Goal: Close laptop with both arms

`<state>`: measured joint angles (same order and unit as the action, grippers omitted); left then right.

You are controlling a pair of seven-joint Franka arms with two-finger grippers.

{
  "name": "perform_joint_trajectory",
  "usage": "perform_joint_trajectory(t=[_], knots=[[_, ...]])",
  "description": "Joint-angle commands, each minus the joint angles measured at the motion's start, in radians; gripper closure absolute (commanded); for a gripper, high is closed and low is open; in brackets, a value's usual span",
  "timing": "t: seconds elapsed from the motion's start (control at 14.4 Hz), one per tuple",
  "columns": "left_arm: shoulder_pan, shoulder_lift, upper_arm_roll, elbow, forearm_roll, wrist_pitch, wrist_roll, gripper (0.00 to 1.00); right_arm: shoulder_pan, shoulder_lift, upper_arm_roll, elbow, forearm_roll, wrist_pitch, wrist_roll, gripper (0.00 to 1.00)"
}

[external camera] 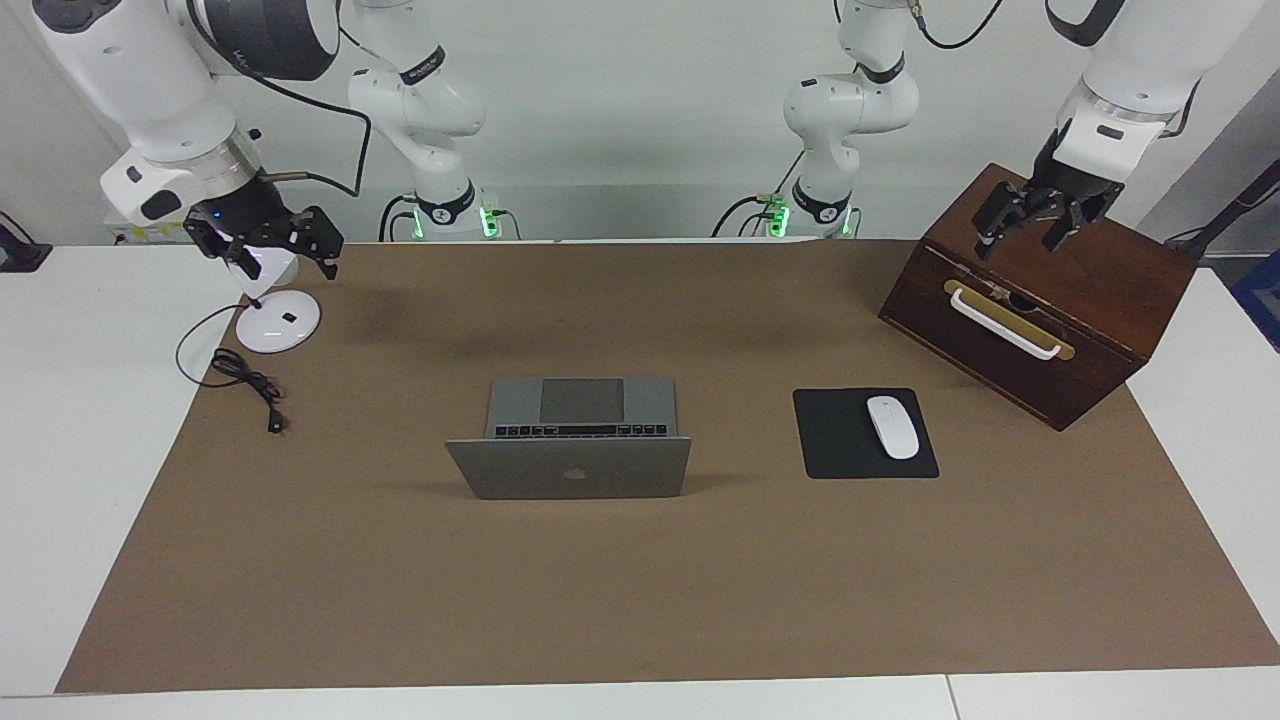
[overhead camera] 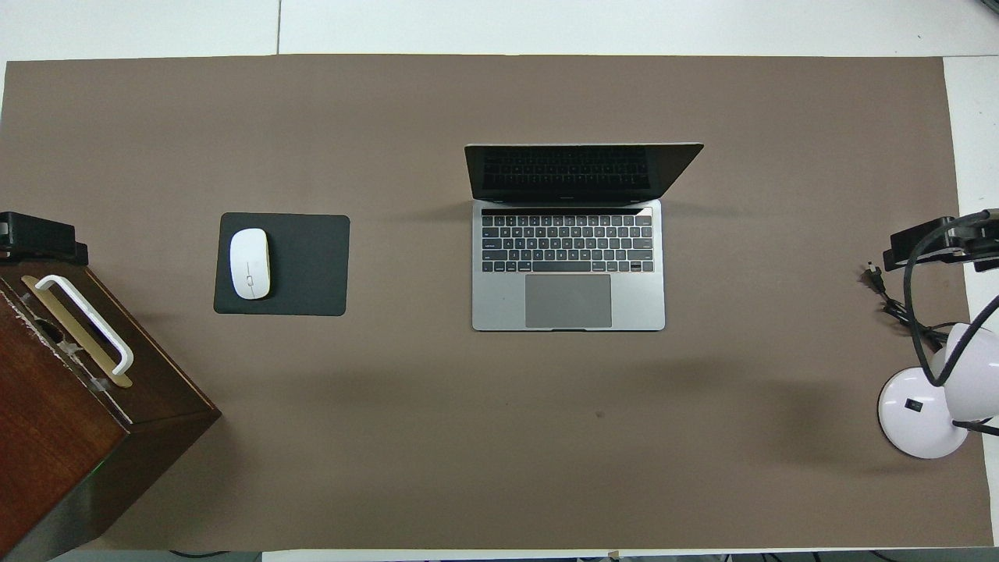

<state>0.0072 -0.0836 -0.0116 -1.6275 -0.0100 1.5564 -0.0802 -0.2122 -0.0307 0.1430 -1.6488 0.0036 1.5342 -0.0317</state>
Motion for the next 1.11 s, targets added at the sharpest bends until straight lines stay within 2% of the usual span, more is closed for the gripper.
perform_joint_trajectory(t=[0.0, 0.63, 0.91, 1.05], knots=[[-0.006, 0.008, 0.002, 0.017, 0.009, -0.004, 0.0, 0.0, -0.007, -0.014, 0.007, -0.012, -0.02, -0.002, 0.004, 0.0], [-0.006, 0.008, 0.002, 0.017, 0.008, -0.004, 0.0, 0.0, -0.015, -0.009, 0.001, -0.009, -0.011, 0.012, 0.001, 0.0], [-0.006, 0.008, 0.004, 0.015, 0.009, 0.007, -0.012, 0.0, -0.052, 0.003, -0.005, 0.003, -0.01, 0.107, 0.003, 0.0], [-0.004, 0.01, 0.004, 0.017, 0.008, 0.013, -0.009, 0.0, -0.079, 0.04, -0.005, 0.029, -0.008, 0.173, -0.001, 0.0]])
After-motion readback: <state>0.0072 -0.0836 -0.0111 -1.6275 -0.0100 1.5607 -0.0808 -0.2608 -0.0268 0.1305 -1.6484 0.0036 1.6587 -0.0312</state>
